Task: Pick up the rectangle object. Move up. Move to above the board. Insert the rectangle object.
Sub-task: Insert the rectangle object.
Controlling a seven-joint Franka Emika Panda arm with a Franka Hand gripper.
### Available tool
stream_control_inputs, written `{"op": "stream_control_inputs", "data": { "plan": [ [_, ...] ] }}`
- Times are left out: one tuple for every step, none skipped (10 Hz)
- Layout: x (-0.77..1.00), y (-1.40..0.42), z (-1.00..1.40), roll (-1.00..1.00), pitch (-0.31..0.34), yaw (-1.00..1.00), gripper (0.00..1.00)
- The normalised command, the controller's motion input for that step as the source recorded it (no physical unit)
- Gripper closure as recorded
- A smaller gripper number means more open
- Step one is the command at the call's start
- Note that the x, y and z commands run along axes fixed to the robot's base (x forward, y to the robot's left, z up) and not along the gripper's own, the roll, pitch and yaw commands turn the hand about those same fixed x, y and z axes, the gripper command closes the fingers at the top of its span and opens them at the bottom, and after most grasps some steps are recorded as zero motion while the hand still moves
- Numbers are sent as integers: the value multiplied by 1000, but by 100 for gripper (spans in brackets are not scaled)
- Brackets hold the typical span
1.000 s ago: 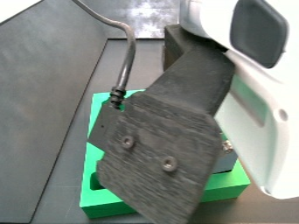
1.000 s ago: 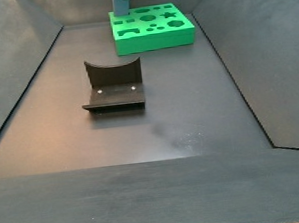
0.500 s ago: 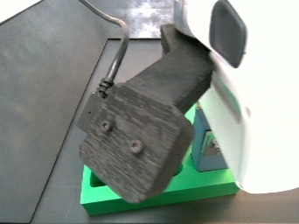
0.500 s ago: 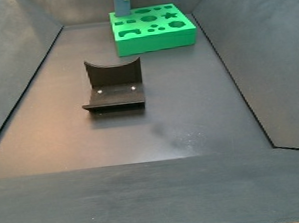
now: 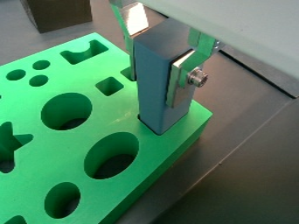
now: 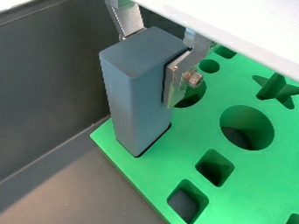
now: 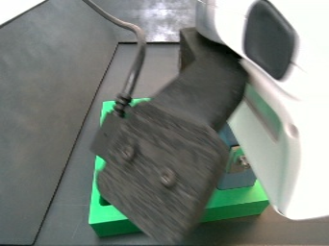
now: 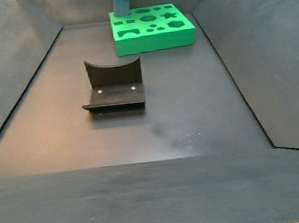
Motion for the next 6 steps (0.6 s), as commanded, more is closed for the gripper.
{"op": "stream_control_inputs", "data": {
  "plan": [
    [260, -120, -43, 363, 47, 89, 100],
    [263, -63, -86, 427, 59, 91, 100],
    [211, -100, -180, 341, 40, 100, 100],
    [60, -57, -54, 43, 0, 54, 100],
    [40, -26, 0, 9, 26, 0, 100],
    [437, -126, -566, 229, 90, 0, 100]
  ]
}}
